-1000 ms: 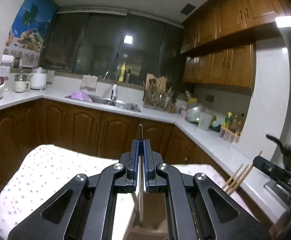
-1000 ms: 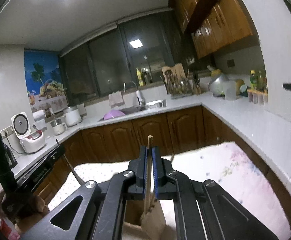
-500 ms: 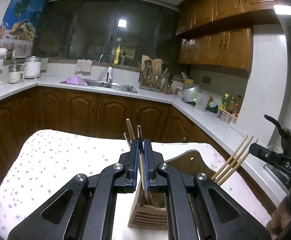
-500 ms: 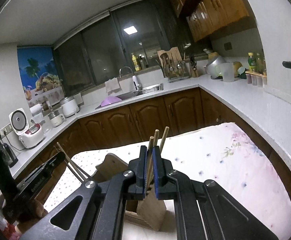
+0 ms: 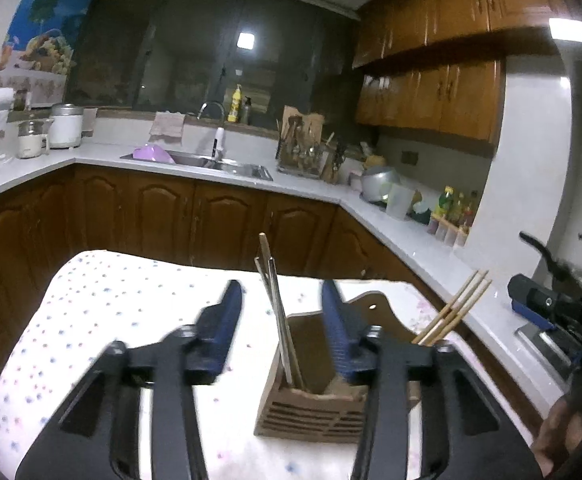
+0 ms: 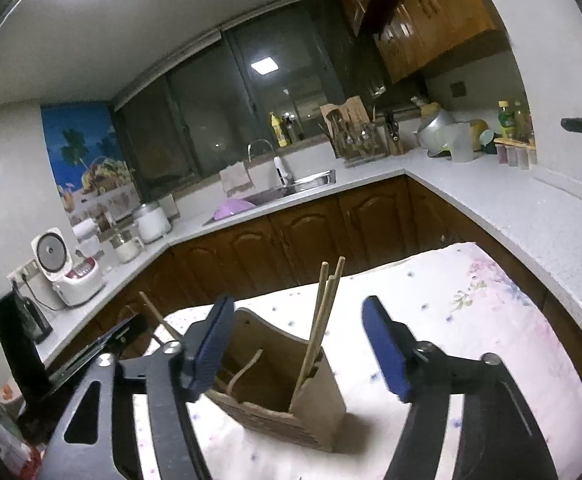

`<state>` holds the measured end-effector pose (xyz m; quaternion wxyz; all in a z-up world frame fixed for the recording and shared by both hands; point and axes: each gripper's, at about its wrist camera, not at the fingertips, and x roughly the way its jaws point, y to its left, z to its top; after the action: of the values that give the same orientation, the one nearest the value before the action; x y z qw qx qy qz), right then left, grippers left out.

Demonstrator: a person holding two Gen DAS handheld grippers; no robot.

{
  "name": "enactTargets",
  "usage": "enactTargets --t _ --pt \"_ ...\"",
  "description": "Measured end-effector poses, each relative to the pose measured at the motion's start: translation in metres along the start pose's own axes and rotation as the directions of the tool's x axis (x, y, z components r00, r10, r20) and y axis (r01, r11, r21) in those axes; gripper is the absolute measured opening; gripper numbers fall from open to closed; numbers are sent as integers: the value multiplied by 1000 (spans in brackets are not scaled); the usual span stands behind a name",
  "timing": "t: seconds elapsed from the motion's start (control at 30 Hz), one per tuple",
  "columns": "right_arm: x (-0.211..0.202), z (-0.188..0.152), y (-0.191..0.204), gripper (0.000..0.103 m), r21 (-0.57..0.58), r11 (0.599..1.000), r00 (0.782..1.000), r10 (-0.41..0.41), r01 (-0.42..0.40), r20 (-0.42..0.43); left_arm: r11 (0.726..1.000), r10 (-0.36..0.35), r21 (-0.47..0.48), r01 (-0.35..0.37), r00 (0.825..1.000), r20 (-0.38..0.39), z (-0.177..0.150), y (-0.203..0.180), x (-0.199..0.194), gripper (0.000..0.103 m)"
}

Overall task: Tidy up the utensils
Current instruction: 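Move both open tools back down to the remaining utensils, then close the right tool on a metal spoon while the left tool closes on a metal chopstick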

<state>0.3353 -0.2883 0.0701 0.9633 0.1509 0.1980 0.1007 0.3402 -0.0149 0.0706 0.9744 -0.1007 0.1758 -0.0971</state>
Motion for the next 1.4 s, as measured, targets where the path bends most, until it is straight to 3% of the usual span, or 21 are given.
enactTargets --t 0.17,0.23,0.37,0.63,1.07,1.4 --pt "-21 -8 -4 85 14 1000 1000 5 -5 -2 999 38 -3 -38 999 -12 -13 7 -32 79" --pt "-28 -14 -6 91 16 1000 1000 6 -5 -7 998 57 20 -57 997 -46 -25 8 -41 86" --pt "-40 -32 -7 97 0 1000 999 -3 3 -51 995 87 47 -83 990 -108 -47 12 -57 88" --pt "-66 -72 -13 99 14 1000 989 -13 15 -148 994 106 39 -100 965 -238 -87 17 -88 89" --pt "-102 -122 -18 99 -70 995 967 -88 74 -238 994 104 53 -91 936 -335 -123 18 -116 89" --pt "-106 -143 -28 98 -58 995 951 -100 87 -294 994 75 102 -32 890 -450 -144 -1 -107 89"
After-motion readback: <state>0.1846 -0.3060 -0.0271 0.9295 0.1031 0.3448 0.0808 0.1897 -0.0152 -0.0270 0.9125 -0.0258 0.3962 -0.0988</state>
